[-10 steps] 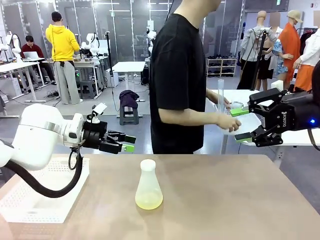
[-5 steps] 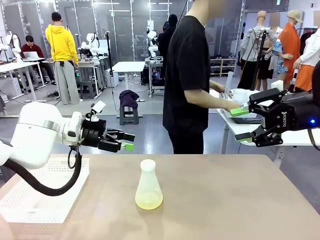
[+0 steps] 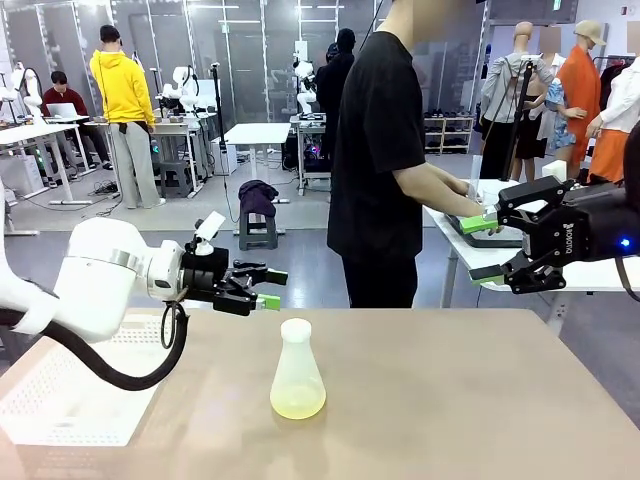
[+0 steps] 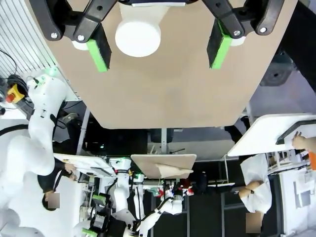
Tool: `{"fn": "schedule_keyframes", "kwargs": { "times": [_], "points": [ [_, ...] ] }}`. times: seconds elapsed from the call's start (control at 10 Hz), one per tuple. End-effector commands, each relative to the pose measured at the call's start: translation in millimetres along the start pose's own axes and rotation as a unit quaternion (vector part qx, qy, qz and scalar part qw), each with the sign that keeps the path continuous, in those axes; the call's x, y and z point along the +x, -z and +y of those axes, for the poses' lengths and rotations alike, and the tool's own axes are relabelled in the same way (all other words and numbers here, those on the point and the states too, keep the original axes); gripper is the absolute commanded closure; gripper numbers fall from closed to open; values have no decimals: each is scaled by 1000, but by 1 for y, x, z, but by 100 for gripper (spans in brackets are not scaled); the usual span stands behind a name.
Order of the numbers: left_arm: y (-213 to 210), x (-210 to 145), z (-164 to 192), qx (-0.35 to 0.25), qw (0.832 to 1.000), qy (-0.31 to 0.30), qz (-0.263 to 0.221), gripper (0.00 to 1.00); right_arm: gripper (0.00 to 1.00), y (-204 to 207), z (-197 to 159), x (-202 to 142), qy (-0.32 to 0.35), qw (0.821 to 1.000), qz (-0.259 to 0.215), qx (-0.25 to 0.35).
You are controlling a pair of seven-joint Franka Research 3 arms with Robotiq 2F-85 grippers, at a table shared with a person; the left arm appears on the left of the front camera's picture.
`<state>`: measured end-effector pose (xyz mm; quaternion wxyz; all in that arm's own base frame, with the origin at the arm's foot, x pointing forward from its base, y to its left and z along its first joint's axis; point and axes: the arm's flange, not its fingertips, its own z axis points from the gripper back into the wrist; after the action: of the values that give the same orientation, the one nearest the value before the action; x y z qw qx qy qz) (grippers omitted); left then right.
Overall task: Prepare the solutions needed for the experiment.
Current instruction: When the human places the Big flask in the center of the table, pick up the Big flask and place it in the left Organizing basket.
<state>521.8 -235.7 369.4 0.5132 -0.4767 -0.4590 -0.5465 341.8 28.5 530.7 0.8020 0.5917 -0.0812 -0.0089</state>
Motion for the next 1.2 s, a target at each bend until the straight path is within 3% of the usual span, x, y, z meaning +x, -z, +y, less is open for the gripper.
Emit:
{"fn": "schedule_keyframes", "kwargs": {
  "times": [0.0,0.5,0.7,0.8,1.1],
  "points": [
    [-2,5,-3,5,1000,3,5,0,21,1,2,1,-5,1000,-3,9],
    [-7,-15,5,-13,1000,-2,0,0,21,1,2,1,-5,1000,-3,9],
    [-8,-29,7,-41,999,-10,-3,0,21,1,2,1,-5,1000,-3,9],
    [-2,-47,8,-90,996,-7,4,0,21,1,2,1,-5,1000,-3,9],
    [-1,-58,9,-111,994,-10,13,0,21,1,2,1,-5,1000,-3,9]
  ]
}}
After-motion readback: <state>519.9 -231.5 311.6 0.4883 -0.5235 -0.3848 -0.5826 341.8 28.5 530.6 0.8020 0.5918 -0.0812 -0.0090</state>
